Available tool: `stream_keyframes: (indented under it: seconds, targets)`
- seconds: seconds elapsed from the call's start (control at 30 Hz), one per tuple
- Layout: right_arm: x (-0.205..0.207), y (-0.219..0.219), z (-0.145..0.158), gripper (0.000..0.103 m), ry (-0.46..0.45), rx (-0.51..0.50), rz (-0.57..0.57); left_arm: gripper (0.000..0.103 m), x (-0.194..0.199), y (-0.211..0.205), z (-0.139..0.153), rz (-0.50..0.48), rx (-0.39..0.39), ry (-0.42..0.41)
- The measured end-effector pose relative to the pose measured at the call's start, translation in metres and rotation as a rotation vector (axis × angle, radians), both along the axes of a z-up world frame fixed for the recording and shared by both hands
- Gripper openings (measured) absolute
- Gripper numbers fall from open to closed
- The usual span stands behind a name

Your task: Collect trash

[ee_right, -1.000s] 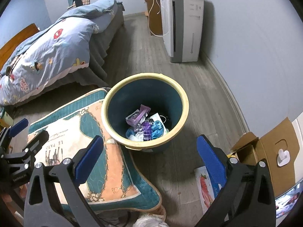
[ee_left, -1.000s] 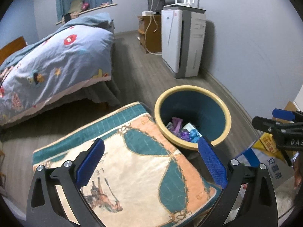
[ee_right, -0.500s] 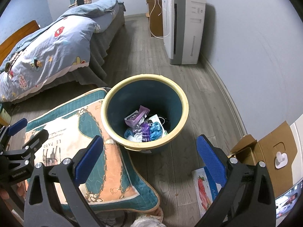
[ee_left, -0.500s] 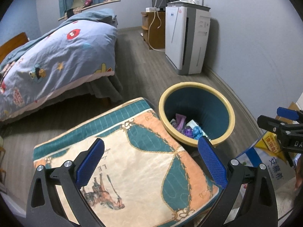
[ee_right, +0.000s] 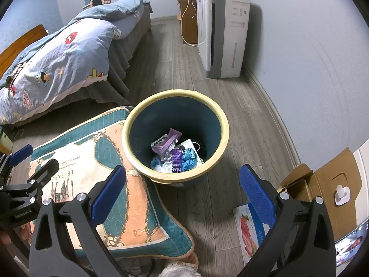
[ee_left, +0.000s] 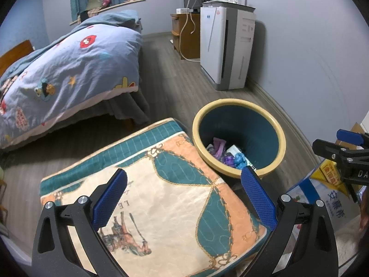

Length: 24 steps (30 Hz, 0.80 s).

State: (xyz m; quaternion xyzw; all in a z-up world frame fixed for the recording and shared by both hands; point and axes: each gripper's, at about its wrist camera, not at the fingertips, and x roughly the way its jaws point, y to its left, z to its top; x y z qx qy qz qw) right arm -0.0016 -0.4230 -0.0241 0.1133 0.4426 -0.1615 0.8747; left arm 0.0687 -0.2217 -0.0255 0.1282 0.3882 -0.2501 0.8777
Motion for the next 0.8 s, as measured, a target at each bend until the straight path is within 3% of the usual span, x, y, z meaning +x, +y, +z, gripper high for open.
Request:
stream_keyframes:
  seconds: [0.8]
  targets:
    - [0.0005, -0.0015, -0.0007, 0.097, 0.004, 0.0, 0.0, 0.098, -0.0041, -0.0018, -0.0035, -0.021, 0.008, 0.001]
